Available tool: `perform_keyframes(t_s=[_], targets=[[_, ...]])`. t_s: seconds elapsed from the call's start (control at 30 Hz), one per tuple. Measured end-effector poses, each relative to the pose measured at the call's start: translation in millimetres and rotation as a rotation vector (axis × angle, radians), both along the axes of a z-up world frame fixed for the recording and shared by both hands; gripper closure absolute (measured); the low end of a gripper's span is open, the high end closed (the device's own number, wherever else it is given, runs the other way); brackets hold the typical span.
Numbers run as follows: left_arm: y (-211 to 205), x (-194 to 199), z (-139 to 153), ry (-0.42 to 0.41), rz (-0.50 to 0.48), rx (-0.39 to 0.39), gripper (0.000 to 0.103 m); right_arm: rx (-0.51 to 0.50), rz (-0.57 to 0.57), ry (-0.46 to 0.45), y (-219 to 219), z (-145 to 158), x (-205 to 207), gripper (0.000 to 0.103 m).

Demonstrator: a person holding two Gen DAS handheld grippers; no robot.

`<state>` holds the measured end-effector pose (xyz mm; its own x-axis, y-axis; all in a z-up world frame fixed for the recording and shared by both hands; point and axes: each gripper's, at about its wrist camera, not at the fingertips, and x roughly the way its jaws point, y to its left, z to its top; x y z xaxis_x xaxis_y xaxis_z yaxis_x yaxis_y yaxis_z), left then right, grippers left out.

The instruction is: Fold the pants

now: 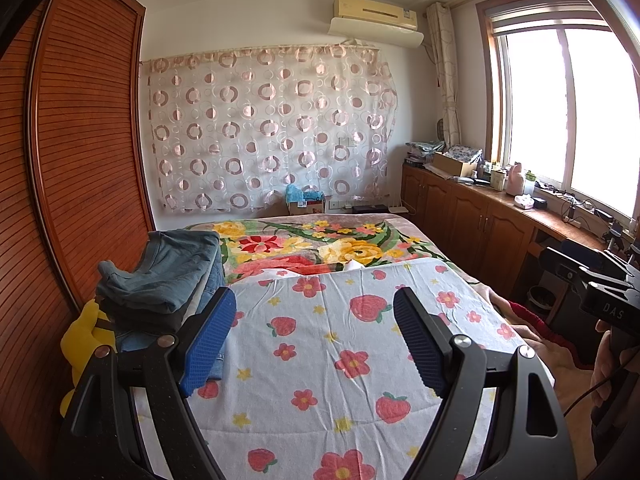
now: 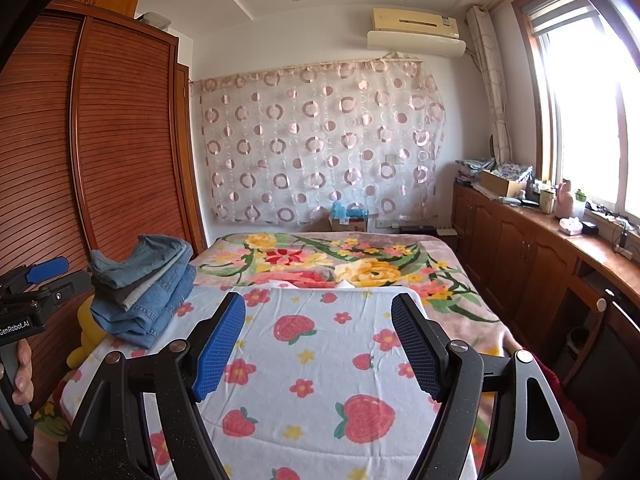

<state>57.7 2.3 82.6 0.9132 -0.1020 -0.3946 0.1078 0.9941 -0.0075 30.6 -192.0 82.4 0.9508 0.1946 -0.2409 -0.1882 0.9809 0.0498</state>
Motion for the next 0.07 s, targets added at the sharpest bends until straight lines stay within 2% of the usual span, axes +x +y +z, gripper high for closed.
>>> perform_keyframes(t_s=[0.07], targets=[[-0.1, -0.2, 0.0, 0.0, 0.0, 0.001, 0.021, 0.0, 0.001, 0.0, 0.2, 0.2, -0.2, 0.026]])
